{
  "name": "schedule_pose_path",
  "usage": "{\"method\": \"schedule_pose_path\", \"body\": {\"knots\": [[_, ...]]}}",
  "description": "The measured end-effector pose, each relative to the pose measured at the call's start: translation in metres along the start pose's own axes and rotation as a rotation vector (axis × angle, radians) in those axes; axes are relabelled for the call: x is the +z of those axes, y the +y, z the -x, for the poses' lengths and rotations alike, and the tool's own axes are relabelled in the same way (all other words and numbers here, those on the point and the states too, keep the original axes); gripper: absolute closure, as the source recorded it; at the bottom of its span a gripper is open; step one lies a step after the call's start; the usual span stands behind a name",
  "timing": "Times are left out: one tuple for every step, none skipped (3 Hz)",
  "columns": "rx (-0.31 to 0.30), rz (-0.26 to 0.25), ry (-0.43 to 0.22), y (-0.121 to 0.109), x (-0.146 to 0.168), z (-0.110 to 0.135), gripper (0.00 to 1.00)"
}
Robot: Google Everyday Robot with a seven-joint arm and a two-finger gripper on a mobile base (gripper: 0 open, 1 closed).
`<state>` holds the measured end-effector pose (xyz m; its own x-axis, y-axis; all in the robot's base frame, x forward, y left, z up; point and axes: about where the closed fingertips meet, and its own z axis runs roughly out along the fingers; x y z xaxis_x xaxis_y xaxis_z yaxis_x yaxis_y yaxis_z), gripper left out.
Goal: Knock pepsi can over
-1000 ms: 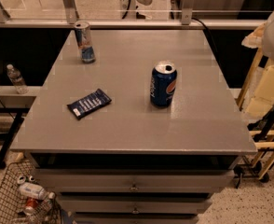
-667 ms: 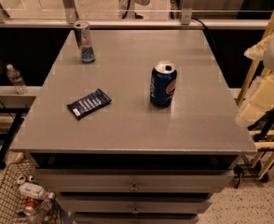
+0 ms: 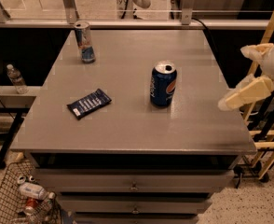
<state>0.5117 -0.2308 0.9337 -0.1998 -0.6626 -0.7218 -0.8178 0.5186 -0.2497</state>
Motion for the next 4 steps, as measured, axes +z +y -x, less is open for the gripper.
{"method": "schedule_pose_path", "body": {"knots": [[0.002, -0.049, -0.177, -0.023, 0.012, 0.029, 0.0], [-0.021, -0.02, -0.268, -0.028, 0.032, 0.056, 0.0], [-0.047, 0.055, -0.281, -0.024, 0.055, 0.075, 0.0], [-0.068, 0.155, -0.27, -0.011, 0.078, 0.087, 0.0]]}}
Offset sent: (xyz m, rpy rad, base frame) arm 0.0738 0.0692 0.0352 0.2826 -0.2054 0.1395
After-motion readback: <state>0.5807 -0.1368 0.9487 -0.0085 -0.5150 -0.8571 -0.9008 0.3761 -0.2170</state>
